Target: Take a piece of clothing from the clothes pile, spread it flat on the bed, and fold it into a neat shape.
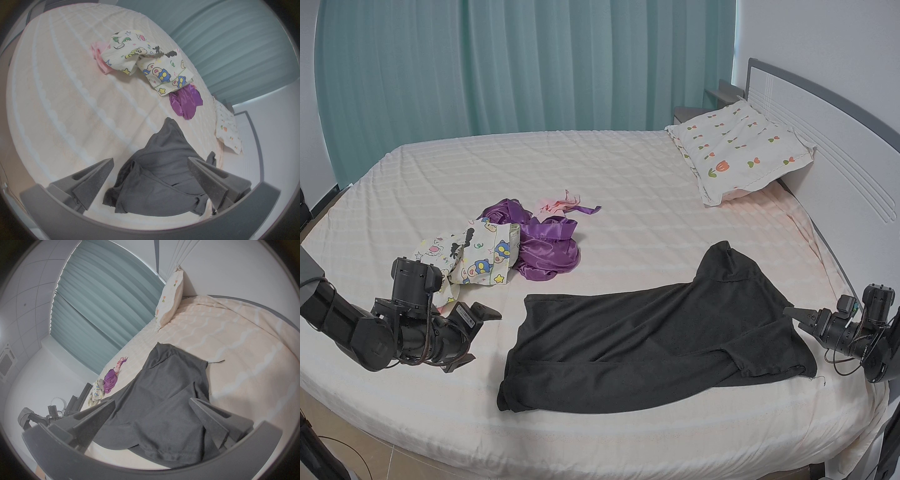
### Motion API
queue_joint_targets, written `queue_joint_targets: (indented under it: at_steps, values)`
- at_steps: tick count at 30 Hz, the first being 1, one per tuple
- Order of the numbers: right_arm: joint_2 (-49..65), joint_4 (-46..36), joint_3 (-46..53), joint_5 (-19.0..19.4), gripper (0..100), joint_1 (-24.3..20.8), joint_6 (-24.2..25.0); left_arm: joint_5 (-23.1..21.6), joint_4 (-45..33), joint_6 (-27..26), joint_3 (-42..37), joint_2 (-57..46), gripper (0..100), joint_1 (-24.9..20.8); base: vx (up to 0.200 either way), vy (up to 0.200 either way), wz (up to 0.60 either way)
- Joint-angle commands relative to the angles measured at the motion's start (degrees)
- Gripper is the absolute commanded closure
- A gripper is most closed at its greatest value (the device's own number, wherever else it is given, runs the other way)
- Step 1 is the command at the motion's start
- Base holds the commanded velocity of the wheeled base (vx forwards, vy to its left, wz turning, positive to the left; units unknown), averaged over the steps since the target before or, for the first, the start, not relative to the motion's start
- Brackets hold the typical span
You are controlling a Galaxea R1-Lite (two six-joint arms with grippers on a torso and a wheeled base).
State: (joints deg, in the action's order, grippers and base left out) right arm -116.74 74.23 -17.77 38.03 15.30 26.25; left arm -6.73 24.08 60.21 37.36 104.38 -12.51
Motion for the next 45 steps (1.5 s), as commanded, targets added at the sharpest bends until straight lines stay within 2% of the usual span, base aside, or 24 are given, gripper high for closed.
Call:
queue_joint_targets:
  at_steps: [1,4,10,11,13,16,28,35,40,44,45]
  values:
    - [1.9,0.7,2.7,0.0,0,-1.0,0.3,-3.5,0.4,4.3,-3.0,-4.0,0,0.3,0.000,0.000,0.00]
    - [2.3,1.7,4.1,0.0,0,-3.1,0.3,-5.1,1.9,7.6,-3.4,-3.7,0,0.3,0.000,0.000,0.00]
    - [2.2,4.3,7.0,-0.9,0,-8.8,0.9,-7.3,2.1,8.1,-3.4,-3.6,0,0.3,0.000,-0.133,0.00]
    - [2.2,4.3,7.0,-0.9,0,-8.8,0.9,-7.3,2.1,8.1,-3.4,-3.6,0,0.3,0.000,-0.200,0.00]
    - [2.3,7.5,8.1,-4.5,0,-9.7,2.3,-8.7,2.1,8.2,-4.1,-3.7,0,0.5,0.000,-0.200,0.00]
    - [1.4,11.1,8.5,-6.7,0,-9.7,2.8,-9.1,2.1,8.2,-4.2,-3.7,0,0.4,0.000,-0.200,0.00]
    - [-0.1,14.1,9.5,-6.9,0,-10.0,3.3,-9.1,2.2,8.8,-4.3,-4.1,0,0.3,0.000,-0.033,0.00]
    - [-0.5,14.2,10.0,-7.1,0,-10.9,3.1,-7.8,4.0,8.3,-4.1,-5.5,0,1.4,0.000,0.000,0.00]
    - [-0.6,14.2,10.1,-7.1,0,-10.7,3.1,-3.5,6.2,7.4,-2.5,-4.5,0,1.8,0.000,0.000,0.00]
    - [-0.3,14.3,10.0,-7.2,0,-10.6,3.0,-2.1,8.1,1.4,1.0,1.5,0,1.8,0.000,0.000,0.00]
    - [-0.3,14.3,10.0,-7.2,0,-10.6,3.0,-2.1,8.1,1.4,1.0,1.5,0,1.8,0.000,0.000,0.00]
